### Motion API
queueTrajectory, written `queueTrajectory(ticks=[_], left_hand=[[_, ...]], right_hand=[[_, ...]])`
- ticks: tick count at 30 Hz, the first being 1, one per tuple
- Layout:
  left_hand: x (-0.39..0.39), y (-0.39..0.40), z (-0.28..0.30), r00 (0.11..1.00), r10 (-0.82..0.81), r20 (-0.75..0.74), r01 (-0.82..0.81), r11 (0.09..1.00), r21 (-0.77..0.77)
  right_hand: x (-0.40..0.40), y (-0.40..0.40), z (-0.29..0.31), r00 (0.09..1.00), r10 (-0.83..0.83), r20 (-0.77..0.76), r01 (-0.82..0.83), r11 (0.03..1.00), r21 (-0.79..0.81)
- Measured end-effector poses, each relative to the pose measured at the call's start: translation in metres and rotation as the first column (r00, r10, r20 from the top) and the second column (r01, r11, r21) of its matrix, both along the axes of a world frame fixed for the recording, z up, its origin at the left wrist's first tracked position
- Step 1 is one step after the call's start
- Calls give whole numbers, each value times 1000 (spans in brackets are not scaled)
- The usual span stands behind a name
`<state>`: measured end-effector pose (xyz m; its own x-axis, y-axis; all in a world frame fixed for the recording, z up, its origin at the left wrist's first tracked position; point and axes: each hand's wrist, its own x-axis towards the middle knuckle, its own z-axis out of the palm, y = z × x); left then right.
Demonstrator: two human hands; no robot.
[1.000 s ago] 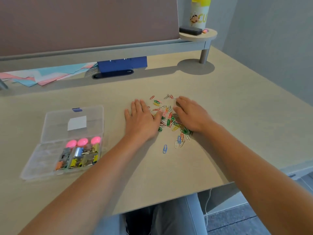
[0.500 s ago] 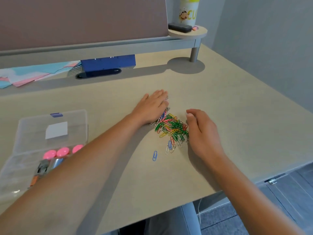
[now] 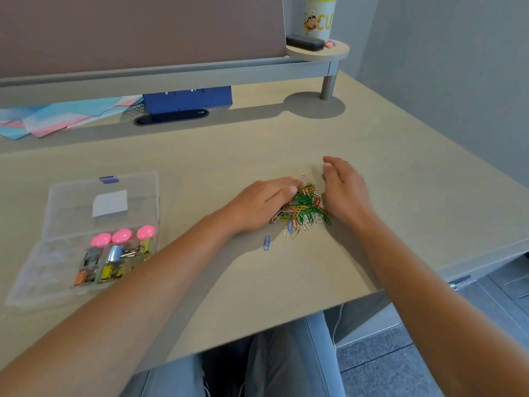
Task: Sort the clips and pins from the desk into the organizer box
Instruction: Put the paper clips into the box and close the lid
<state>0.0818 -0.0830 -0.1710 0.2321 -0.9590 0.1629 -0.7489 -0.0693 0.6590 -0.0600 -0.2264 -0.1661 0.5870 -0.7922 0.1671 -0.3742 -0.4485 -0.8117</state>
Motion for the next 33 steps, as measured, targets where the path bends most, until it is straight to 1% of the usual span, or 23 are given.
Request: queueTrajectory(ticks=[2,4,7,8,9,11,13,14,16,18,19,20,22,23,25,27,30,33], left_hand=[[-12,15,2,991,58,-120,-67,996,-67],[-19,27,4,952,172,-255,-210,969,-131],[-19,46,5,834,336,-437,-441,883,-162],[-19,52,5,794,370,-483,-494,856,-156],[-19,57,6,775,389,-499,-521,839,-156],[-21,64,7,791,427,-439,-531,835,-146],[-23,65,6,822,470,-321,-523,846,-101],[-23,63,5,838,483,-253,-515,854,-75],[-28,55,5,872,479,-104,-483,875,-20],[-35,47,6,898,436,53,-438,898,33],[-40,43,6,904,407,130,-417,907,58],[-43,40,4,906,375,196,-396,915,80],[-48,36,0,911,308,276,-345,933,98],[-48,35,-2,916,280,288,-319,943,97],[-51,36,-3,933,242,265,-276,956,100],[-56,41,0,947,241,213,-262,962,81],[-63,51,6,959,277,66,-279,960,16],[-64,62,11,930,351,-106,-361,928,-89]], right_hand=[[8,0,7,988,113,-106,-117,993,-34],[14,4,10,955,251,-159,-259,965,-32],[14,15,9,894,422,-150,-422,906,38],[12,19,6,876,464,-132,-461,886,57],[9,24,4,860,496,-118,-493,868,53],[4,34,1,838,534,-108,-536,844,15],[-3,45,-1,829,553,-81,-555,831,-8],[-7,50,-1,839,542,-49,-543,839,-20],[-16,56,-2,898,438,51,-434,898,-78],[-24,54,-5,960,257,109,-243,961,-131],[-26,49,-6,982,169,87,-157,978,-137],[-27,43,-6,994,100,32,-94,986,-140],[-27,31,-4,994,42,-105,-60,984,-167],[-25,27,-2,986,53,-157,-82,980,-180],[-17,20,3,961,119,-249,-171,965,-198],[-6,14,7,931,211,-298,-267,950,-161],[4,10,9,911,328,-250,-353,933,-62],[-5,18,6,888,415,-200,-432,900,-52]])
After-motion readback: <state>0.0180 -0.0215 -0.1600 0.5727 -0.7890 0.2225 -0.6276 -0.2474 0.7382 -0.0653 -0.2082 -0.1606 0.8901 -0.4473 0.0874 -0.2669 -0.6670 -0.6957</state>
